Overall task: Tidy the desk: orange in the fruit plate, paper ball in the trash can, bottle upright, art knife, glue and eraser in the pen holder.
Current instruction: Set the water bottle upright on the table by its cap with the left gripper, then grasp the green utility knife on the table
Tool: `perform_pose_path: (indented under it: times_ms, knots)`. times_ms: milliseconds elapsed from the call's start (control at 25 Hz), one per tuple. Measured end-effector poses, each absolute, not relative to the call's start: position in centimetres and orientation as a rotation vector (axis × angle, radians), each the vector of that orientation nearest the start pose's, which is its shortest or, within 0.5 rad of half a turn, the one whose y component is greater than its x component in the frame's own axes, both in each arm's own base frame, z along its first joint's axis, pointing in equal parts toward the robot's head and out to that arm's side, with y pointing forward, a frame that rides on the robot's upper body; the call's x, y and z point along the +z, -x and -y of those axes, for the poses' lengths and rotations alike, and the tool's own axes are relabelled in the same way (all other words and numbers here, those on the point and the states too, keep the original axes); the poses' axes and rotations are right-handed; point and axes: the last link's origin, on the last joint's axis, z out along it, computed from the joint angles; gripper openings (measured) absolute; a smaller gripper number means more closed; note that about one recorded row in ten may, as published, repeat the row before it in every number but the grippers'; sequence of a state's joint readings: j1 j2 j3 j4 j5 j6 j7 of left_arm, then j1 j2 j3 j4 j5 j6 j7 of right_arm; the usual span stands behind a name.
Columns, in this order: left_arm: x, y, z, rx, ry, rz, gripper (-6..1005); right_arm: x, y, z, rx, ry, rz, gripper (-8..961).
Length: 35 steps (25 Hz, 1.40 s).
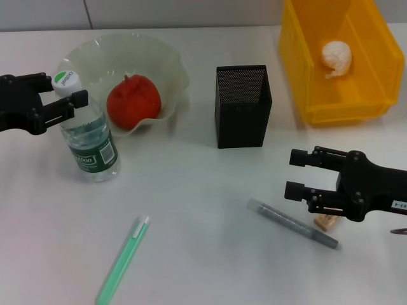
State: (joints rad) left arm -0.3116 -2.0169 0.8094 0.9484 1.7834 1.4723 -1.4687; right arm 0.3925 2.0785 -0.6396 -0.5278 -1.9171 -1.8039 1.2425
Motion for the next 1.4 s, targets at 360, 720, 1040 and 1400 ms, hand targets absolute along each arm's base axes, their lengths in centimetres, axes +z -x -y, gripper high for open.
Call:
perform_pose_path:
  times_ms: [360,720,1040,1400]
  knots:
    - [7.1,29.5,-32.1,-0.601,2.47,0.595,576,-0.5,-28.0,-26.1,1.058,2.728,-0.677,740]
    - [7.6,29.3,-32.0,-0.623,2.46,0.585,648,-0.5,-28.0,-26.1,1.06,2.73,-0.677,741]
    - [9.3,28.8,-31.7,-0.741,2.417,0.555,692,-0.5,-28.0,-26.0,1.064,2.731,-0.682,741]
    - [9.8,28.0,-31.9,-0.821,2.376,0.517,689,-0.5,-27.9,-26.0,1.066,2.731,-0.681,740]
